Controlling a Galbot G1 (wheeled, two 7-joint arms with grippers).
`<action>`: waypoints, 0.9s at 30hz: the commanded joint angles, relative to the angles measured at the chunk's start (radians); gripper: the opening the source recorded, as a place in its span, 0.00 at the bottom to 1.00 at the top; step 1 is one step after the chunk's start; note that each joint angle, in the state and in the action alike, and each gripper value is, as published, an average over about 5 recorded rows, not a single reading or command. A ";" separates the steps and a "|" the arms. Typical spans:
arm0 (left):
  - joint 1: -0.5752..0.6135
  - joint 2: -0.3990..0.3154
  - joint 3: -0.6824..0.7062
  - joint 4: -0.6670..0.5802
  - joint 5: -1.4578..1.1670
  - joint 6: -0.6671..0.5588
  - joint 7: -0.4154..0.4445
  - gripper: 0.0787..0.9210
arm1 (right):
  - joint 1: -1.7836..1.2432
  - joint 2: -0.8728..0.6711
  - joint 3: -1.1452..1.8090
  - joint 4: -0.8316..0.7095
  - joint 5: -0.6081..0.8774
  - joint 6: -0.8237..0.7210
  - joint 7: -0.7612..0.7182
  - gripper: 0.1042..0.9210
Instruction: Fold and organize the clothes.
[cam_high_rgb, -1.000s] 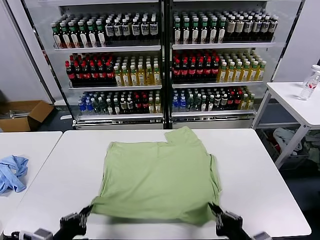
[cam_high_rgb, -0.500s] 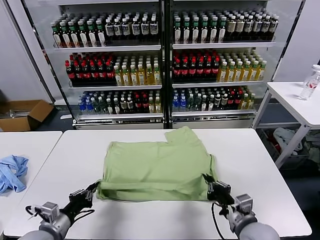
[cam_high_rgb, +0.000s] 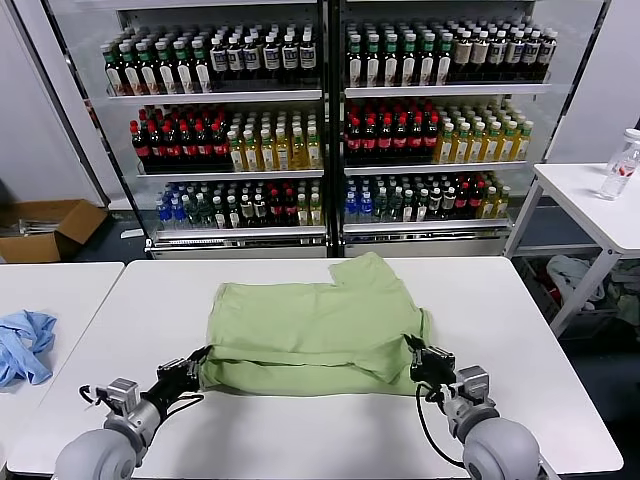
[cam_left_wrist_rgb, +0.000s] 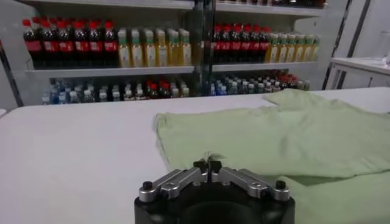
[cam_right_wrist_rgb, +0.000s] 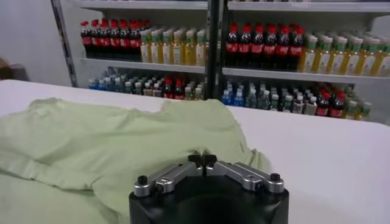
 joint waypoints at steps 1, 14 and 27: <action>-0.064 -0.011 0.020 0.113 0.079 -0.018 -0.016 0.10 | 0.052 0.032 -0.028 -0.077 -0.046 -0.015 0.013 0.14; 0.195 0.035 -0.075 -0.184 -0.153 0.096 -0.114 0.55 | -0.157 -0.081 0.052 0.160 0.001 -0.095 0.058 0.60; 0.192 0.015 -0.026 -0.156 -0.101 0.189 -0.176 0.88 | -0.213 0.006 0.034 0.089 0.002 -0.052 0.117 0.87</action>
